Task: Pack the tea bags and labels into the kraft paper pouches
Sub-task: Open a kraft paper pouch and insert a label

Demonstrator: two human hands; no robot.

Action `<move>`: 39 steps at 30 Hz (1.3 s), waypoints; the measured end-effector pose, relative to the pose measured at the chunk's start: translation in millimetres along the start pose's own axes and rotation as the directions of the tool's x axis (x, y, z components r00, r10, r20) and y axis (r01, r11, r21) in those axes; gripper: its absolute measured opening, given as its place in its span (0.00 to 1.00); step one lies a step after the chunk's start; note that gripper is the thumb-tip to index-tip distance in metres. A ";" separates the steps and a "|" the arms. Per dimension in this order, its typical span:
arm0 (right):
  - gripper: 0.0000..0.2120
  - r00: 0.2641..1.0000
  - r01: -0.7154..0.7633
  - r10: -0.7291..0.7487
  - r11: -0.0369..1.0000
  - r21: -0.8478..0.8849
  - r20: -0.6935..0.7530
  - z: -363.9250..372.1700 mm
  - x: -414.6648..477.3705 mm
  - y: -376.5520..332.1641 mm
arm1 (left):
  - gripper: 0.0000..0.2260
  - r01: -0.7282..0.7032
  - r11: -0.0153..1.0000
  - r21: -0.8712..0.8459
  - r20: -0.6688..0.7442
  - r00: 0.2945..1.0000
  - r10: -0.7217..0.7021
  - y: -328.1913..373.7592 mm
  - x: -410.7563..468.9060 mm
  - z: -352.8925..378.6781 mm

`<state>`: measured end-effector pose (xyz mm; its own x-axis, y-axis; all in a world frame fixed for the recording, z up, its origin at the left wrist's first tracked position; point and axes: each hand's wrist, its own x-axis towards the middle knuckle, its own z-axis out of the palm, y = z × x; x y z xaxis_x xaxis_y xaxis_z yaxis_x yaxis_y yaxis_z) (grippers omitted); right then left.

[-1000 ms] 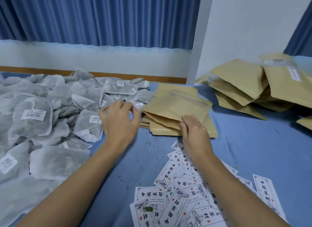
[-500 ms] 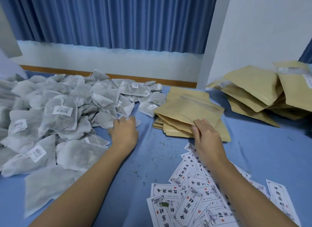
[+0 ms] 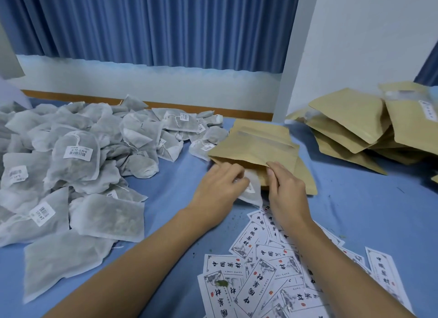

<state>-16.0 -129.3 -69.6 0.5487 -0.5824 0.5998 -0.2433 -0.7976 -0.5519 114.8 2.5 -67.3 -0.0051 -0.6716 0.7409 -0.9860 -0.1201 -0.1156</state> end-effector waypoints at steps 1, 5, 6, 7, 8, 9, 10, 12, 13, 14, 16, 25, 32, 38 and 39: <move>0.14 1.000 0.004 -0.003 1.000 0.007 -0.012 0.0 -0.8 -0.1 | 0.11 0.031 0.999 -0.012 0.094 0.995 -0.030 1.2 0.8 2.1; 0.15 0.999 0.047 -0.047 0.999 0.009 0.001 1.8 -0.2 0.4 | 0.21 0.288 0.955 -0.063 0.388 0.889 -0.243 0.1 3.6 9.6; 0.14 0.998 0.067 -0.067 0.998 0.006 0.003 2.5 0.3 0.0 | 0.18 0.379 0.921 -0.086 0.420 0.853 -0.312 0.5 6.0 11.0; 0.14 0.996 0.088 -0.088 0.996 0.002 0.009 3.0 0.4 -0.7 | 0.14 0.451 0.888 -0.092 0.440 0.818 -0.371 1.4 9.1 12.2; 0.14 0.994 0.104 -0.104 0.995 0.000 0.018 3.4 0.4 -1.7 | 0.10 0.498 0.864 -0.073 0.457 0.787 -0.415 2.5 14.7 13.5; 0.14 0.993 0.117 -0.117 0.993 0.003 0.022 3.3 0.2 -3.1 | 0.09 0.521 0.853 -0.045 0.474 0.762 -0.441 2.9 21.6 17.0; 0.15 0.992 0.124 -0.125 0.992 0.013 0.017 2.8 -0.3 -4.9 | 0.09 0.529 0.848 -0.014 0.492 0.742 -0.455 3.0 30.2 22.8; 0.16 0.990 0.138 -0.137 0.989 0.046 -0.010 1.9 -1.7 -8.7 | 0.12 0.569 0.822 0.008 0.573 0.671 -0.470 1.0 48.5 31.7; 0.16 0.988 0.156 -0.155 0.986 0.062 -0.025 2.0 -2.7 -10.8 | 0.12 0.577 0.816 0.021 0.609 0.640 -0.468 -1.7 56.4 32.2; 0.17 0.982 0.186 -0.183 0.980 0.078 -0.038 2.3 -4.0 -12.5 | 0.12 0.576 0.817 0.030 0.662 0.601 -0.448 -7.7 61.1 35.4; 0.17 0.969 0.246 -0.242 0.963 0.112 -0.050 5.1 -6.9 -14.8 | 0.16 0.477 0.874 0.093 0.750 0.544 -0.377 -19.0 68.3 40.4; 0.18 0.983 0.110 -0.091 0.987 0.117 -0.157 4.7 3.3 -6.4 | 0.10 0.570 0.813 -0.118 0.746 0.591 -0.306 -10.3 94.0 64.7; 0.10 0.976 -0.002 0.006 1.000 0.018 -0.216 2.3 13.5 10.9 | 0.07 0.187 0.923 -0.337 0.307 0.948 -0.080 4.9 93.8 36.1; 0.12 0.959 -0.224 0.223 0.974 0.011 -0.174 2.8 18.1 26.8 | 0.08 0.377 0.865 -0.331 -0.210 0.864 -0.457 -39.5 61.2 30.2; 0.13 0.959 -0.245 0.243 0.970 0.005 -0.147 3.7 18.2 27.2 | 0.12 0.538 0.813 -0.222 -0.067 0.823 -0.563 -54.3 61.6 36.8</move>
<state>-9.7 -161.0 -75.8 0.3490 -0.7753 0.5264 -0.3667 -0.6299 -0.6847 174.1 -59.3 -39.8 0.5403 -0.4366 0.7194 -0.8413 -0.2971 0.4516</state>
